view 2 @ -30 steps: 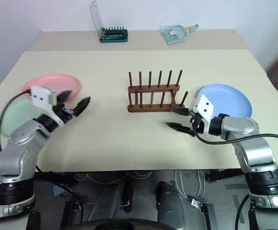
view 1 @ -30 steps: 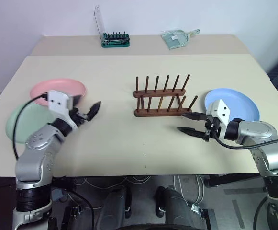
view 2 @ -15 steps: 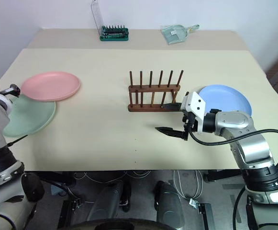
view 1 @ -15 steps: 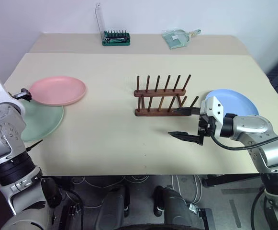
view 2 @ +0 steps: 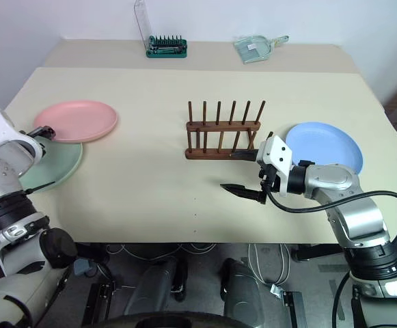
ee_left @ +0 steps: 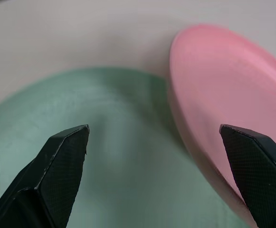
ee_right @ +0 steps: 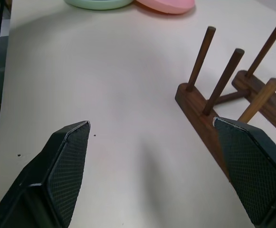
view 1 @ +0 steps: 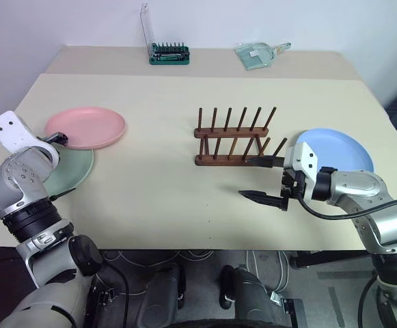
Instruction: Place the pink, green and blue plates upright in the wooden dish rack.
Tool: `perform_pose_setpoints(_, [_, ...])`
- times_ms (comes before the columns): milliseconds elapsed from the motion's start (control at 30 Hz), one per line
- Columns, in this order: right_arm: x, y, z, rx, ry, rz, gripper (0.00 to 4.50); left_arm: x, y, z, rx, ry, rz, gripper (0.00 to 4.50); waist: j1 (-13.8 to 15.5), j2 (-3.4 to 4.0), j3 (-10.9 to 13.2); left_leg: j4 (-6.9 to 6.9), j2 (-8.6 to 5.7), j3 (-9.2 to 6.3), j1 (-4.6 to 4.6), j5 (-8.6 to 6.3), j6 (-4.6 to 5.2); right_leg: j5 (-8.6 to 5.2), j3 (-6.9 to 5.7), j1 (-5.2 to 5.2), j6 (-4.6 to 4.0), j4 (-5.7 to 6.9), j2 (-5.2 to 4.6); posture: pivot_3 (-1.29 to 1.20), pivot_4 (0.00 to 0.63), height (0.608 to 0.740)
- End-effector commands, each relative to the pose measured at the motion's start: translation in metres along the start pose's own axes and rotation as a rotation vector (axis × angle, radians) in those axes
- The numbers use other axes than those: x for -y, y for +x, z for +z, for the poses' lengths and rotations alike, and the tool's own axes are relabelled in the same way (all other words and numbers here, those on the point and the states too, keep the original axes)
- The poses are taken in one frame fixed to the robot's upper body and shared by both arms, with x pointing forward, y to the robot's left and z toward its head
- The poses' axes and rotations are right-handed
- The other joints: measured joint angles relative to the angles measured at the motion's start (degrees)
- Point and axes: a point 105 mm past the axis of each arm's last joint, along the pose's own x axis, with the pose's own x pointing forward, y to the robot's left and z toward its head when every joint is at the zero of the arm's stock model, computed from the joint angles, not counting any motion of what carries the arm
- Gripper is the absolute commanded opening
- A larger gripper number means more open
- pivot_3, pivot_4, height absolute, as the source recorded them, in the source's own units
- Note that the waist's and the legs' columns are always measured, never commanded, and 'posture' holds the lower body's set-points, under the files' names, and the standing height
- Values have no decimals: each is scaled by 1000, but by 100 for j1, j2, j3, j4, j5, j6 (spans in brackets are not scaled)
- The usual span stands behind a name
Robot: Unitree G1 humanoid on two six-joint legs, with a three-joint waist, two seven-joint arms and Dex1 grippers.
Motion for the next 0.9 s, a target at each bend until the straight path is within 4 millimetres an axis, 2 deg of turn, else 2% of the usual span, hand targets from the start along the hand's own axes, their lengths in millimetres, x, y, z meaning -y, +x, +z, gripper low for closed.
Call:
perform_pose_setpoints(33, [-3,-1,14,37,-57,-4,4287,10,-1,20,69,-32,-42,3244,0,0,0,0,0,0,0,0,0,0,0,0,0,0,0,0,150,740])
perform_pose_setpoints(233, [-3,1,15,43,-64,-8,4287,12,0,21,87,-47,-55,77,0,-1,0,0,0,0,0,0,1,9,0,0,-13,0,-1,0,150,740])
perform_pose_setpoints(433, [-3,1,19,48,-80,-5,4287,17,-5,19,100,-87,-93,27,-2,-2,-1,0,0,0,0,1,1,9,0,0,-13,0,-1,0,150,740])
perform_pose_setpoints(500, [-2,0,22,42,-105,-1,4287,22,-11,29,169,-130,-137,27,0,-3,0,0,0,0,0,1,1,9,0,0,-14,0,-1,0,150,740])
perform_pose_setpoints(600, [0,-2,32,42,-155,3,4287,31,-23,46,285,-105,-199,27,-1,-11,5,0,0,0,-1,1,1,10,0,0,-14,0,-1,0,150,740])
perform_pose_setpoints(767, [8,7,78,115,-281,-9,4393,76,-70,85,544,-97,-436,7,-4,-17,8,1,1,2,-3,2,-6,14,0,-5,-22,0,-2,0,150,740])
perform_pose_setpoints(900, [10,30,109,173,-451,-46,4393,118,-98,89,642,13,-549,7,7,-20,6,0,2,1,-2,3,-5,14,0,-2,-22,0,0,0,150,740])
